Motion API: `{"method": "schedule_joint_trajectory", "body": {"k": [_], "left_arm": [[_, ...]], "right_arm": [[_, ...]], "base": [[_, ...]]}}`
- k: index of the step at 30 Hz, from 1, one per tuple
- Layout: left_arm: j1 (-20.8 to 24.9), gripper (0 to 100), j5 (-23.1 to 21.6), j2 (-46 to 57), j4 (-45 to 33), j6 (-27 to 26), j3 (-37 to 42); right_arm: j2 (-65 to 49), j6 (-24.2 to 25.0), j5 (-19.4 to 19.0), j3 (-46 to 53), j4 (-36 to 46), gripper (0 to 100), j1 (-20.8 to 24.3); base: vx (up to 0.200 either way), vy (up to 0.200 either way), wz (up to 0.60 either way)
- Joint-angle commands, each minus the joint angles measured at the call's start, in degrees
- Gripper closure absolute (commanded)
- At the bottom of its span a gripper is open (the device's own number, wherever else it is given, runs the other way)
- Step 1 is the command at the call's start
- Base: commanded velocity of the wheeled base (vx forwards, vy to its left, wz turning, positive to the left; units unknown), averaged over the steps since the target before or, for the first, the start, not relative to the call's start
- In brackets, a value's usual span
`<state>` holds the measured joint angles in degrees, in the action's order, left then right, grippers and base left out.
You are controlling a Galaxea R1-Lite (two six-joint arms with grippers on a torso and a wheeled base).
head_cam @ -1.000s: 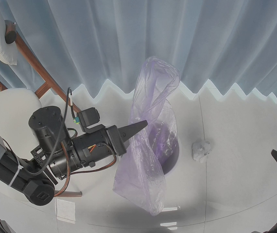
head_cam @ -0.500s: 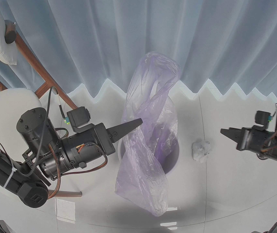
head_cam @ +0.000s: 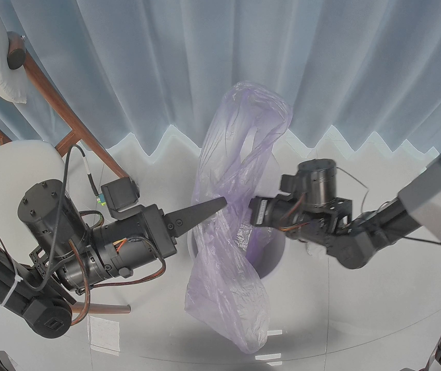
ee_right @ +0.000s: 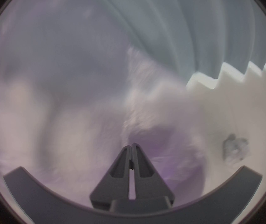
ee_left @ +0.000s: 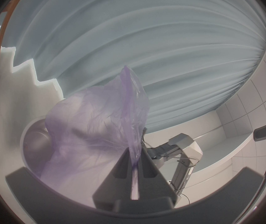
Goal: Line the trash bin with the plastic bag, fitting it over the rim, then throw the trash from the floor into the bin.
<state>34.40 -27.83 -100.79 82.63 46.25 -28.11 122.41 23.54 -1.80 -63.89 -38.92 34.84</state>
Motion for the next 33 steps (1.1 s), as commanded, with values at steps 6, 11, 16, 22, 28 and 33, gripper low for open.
{"method": "schedule_joint_trajectory", "body": {"k": [6, 11, 16, 22, 28, 33], "left_arm": [[0.5, 100, -0.4, 0.1, 1.0, 0.5, 3.0], [0.3, 100, -0.5, -0.4, 1.0, 0.5, 2.4], [0.3, 100, -0.7, -2.6, 2.5, 0.6, -0.6], [1.2, 100, -1.1, -6.2, 2.8, 0.5, -3.6], [2.2, 100, -3.7, -9.9, 2.2, -2.4, -9.5], [2.8, 100, -4.0, -15.0, 2.7, -9.5, -13.1]], "right_arm": [[13.5, 3.1, 2.2, -4.5, -1.8, 100, 7.8], [12.5, 4.0, 2.6, -5.4, -2.0, 100, 6.0], [4.2, 6.7, 3.0, -5.0, -1.6, 100, -0.3], [-4.5, 6.7, 3.0, -3.9, 1.3, 100, -7.5], [-17.2, 7.0, 0.5, 3.7, 9.9, 100, -13.3], [-28.7, 6.9, -5.1, 18.4, 10.2, 100, -13.6]], "base": [[0.0, 0.0, 0.0], [0.0, 0.0, 0.0], [0.0, 0.0, 0.0], [0.0, 0.0, 0.0], [0.0, 0.0, 0.0], [0.0, 0.0, 0.0]]}}
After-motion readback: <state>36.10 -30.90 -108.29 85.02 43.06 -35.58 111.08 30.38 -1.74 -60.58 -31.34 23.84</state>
